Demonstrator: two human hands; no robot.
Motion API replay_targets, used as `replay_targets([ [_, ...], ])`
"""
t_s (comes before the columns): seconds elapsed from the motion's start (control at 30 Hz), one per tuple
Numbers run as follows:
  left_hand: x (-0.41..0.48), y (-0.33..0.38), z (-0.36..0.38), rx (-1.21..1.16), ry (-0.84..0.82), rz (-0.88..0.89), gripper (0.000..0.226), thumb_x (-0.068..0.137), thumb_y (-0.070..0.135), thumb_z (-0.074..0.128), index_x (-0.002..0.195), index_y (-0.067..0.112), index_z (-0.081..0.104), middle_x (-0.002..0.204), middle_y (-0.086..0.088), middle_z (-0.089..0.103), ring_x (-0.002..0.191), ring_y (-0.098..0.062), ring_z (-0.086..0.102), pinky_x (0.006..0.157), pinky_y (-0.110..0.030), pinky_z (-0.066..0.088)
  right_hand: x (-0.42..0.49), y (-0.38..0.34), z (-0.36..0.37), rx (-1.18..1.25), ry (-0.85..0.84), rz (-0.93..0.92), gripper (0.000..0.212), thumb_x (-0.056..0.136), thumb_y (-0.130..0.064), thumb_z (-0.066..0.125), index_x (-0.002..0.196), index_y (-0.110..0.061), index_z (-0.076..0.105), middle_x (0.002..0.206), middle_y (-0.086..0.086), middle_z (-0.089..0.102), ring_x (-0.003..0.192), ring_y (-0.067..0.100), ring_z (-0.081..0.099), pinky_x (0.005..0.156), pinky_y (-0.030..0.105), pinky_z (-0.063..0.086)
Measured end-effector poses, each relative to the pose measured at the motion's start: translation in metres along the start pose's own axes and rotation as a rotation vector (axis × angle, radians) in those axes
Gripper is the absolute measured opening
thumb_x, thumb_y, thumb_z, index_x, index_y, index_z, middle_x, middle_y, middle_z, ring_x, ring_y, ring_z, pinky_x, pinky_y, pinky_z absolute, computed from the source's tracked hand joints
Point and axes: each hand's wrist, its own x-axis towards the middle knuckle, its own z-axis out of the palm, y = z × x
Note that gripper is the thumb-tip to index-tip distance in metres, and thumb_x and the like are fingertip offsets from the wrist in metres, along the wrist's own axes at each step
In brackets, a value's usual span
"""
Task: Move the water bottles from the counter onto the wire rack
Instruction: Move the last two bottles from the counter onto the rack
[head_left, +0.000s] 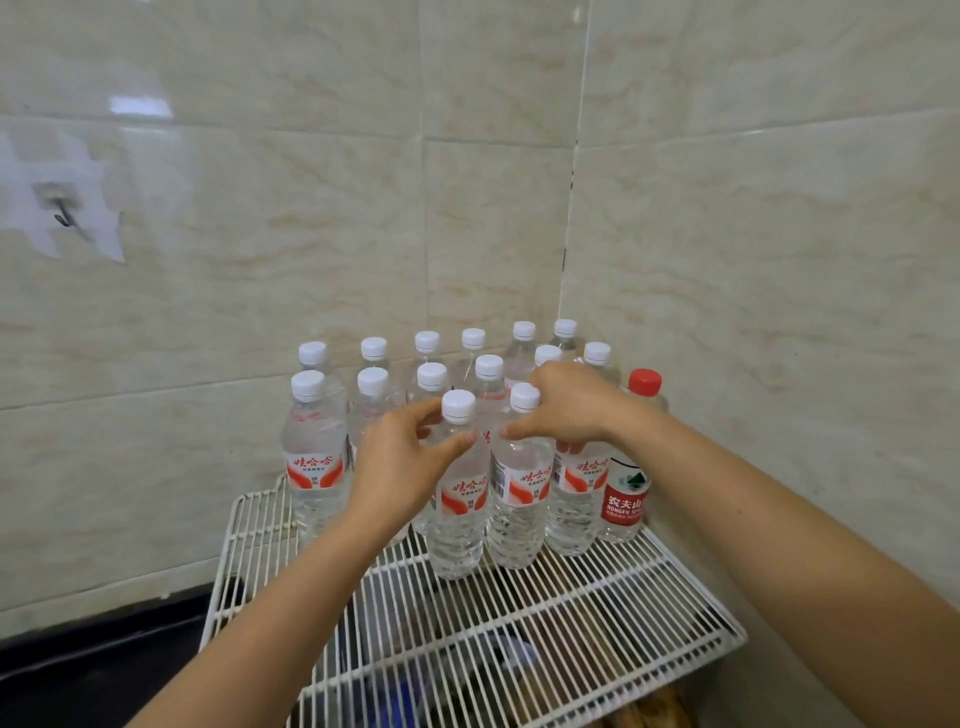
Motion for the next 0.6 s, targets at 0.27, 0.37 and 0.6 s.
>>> replay_targets([
  [0.27,-0.003,-0.002,-0.002,-0.038,-0.031,-0.054,0.052,0.082,0.036,0.069,0.131,0.024,0.055,0.131,0.008,0.060,0.108,-0.013,0.058,0.087,-0.030,0.047,0.003,-0.008,0.011,-0.012,0.101,0.006,0.037,0.081,-0.048,0.066,0.078,-0.013,0.054,0.067,0.005,0.061,0.058,0.023,0.065,0.049,0.028,0.042],
  [0.37,-0.005,-0.003,-0.002,-0.046,-0.028,-0.057,0.052,0.082,0.037,0.068,0.131,0.025,0.055,0.132,0.009,0.059,0.111,-0.014,0.058,0.087,-0.030,0.046,0.002,-0.006,0.013,0.015,0.117,0.006,0.033,0.080,-0.047,0.067,0.076,-0.019,0.049,0.068,0.002,0.059,0.054,0.018,0.060,0.049,0.027,0.042],
  [0.6,-0.011,-0.007,-0.001,0.020,0.012,-0.059,0.054,0.082,0.041,0.067,0.132,0.027,0.053,0.131,0.007,0.060,0.102,-0.011,0.060,0.079,-0.026,0.044,-0.006,-0.002,0.013,0.032,0.161,0.001,0.034,0.079,-0.049,0.066,0.081,-0.015,0.059,0.069,0.003,0.063,0.058,0.018,0.059,0.055,0.033,0.050],
])
